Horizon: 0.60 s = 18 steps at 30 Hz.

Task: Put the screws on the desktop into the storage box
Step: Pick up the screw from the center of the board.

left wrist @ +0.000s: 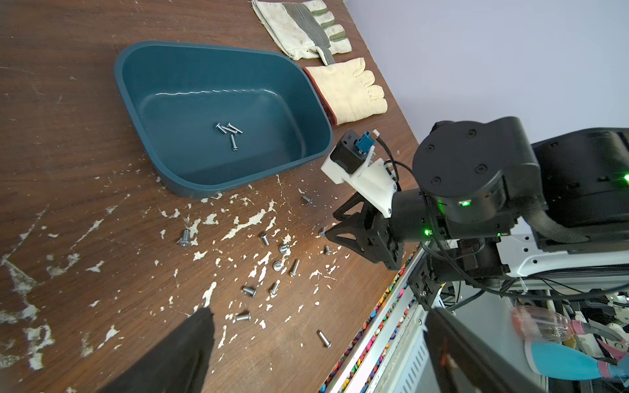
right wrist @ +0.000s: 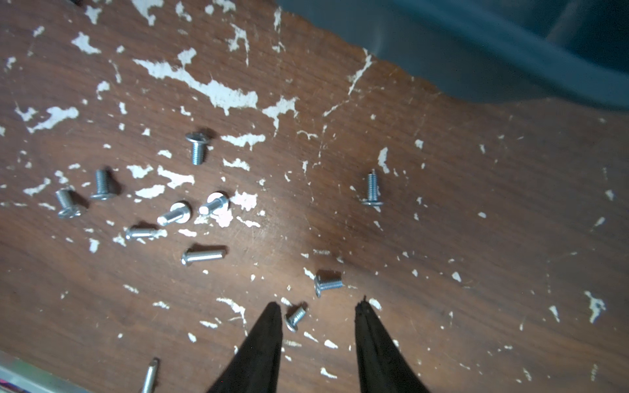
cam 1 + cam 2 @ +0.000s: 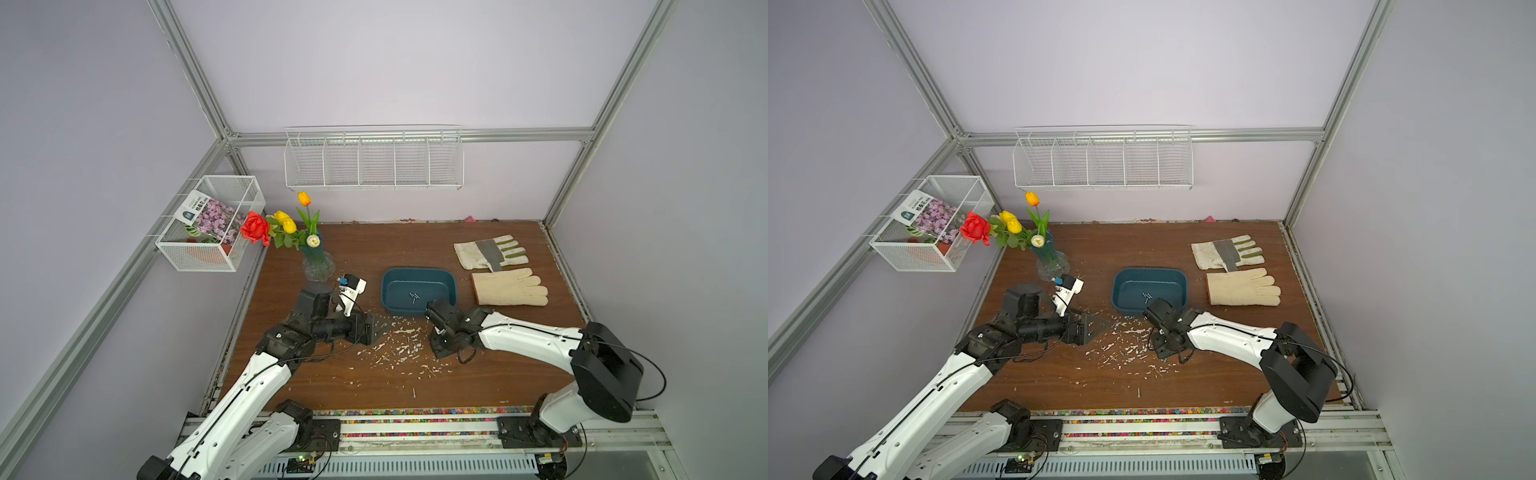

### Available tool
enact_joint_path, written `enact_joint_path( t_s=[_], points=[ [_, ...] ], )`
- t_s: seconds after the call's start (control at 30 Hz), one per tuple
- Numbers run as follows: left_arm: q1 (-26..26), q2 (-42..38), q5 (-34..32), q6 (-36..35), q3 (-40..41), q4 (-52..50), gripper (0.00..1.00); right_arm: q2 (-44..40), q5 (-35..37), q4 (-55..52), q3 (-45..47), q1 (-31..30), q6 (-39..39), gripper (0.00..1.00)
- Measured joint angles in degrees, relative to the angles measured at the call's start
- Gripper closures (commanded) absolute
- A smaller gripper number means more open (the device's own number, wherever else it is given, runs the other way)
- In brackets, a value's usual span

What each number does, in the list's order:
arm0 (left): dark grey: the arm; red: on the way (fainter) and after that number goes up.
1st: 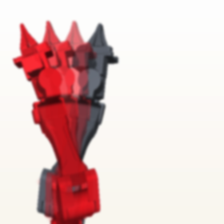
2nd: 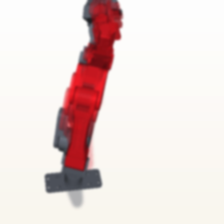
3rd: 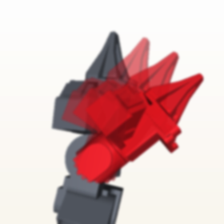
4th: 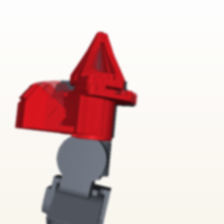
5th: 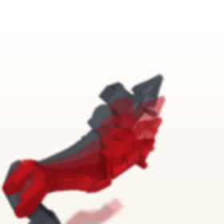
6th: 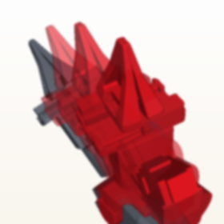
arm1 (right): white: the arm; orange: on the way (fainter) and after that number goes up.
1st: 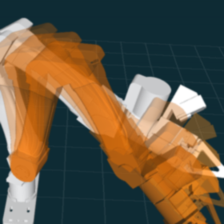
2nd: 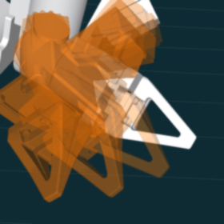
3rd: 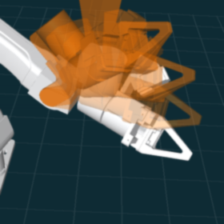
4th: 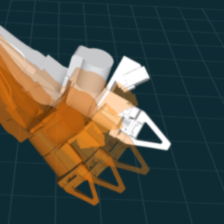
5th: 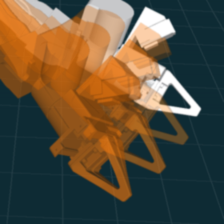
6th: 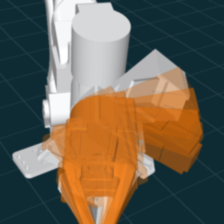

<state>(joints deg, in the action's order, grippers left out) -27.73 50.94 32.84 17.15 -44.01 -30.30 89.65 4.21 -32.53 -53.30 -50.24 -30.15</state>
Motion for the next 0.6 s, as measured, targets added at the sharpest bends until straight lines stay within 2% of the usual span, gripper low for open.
enact_joint_path(
  t_s=[0.6],
  points=[
    [0.0,0.98,-1.33,0.0,0.0,-0.02,0.0,4.07,0.0,0.81,0.09,0.0,-0.31,0.67]
  ],
)
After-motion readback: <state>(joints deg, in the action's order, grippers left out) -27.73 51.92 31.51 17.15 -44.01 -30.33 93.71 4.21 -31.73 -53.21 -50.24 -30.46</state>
